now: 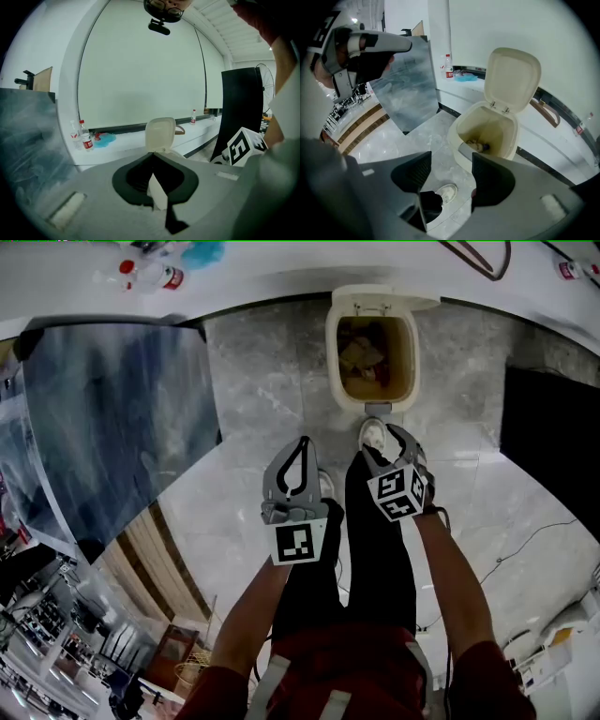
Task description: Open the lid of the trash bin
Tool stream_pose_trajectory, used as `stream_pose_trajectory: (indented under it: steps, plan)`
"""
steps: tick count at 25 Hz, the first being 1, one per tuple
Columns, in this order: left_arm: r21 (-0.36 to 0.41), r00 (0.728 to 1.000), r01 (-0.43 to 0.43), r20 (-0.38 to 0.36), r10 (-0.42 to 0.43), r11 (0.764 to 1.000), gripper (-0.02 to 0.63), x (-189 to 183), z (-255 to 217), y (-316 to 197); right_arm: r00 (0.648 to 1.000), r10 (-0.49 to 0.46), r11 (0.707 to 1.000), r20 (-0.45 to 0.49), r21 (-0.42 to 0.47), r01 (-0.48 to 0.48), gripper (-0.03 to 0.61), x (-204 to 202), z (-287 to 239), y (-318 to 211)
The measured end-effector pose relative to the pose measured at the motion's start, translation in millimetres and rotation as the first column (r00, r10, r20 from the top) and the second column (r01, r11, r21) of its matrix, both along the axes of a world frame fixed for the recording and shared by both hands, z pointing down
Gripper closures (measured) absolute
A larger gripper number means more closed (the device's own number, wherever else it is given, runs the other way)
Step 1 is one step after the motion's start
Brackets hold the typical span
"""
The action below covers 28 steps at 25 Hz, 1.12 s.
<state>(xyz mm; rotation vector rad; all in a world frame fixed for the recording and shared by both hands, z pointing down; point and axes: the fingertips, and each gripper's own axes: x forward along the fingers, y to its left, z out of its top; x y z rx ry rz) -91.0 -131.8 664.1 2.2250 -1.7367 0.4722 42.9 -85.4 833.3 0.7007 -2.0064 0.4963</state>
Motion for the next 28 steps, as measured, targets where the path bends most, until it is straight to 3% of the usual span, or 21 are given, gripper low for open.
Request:
stream_pose_trajectory:
  steps: [14,28]
  plan:
    - [0.063,1.0,-0.012,-0.024,0.013,0.998,0.607,-7.9,-78.2,29.5,0.983,0.164,0.982,0.08,0.08,-0.17,0.322,9.1,-105.3,25.9]
    - [0.15,0.999,-0.015,-0.03,0.019,0.989,0.607,-27.0,-174.5,67.1,0.923,0.296,0.899,0.247,0.255,-0.356,0.324,6.2,-259.2,31.8]
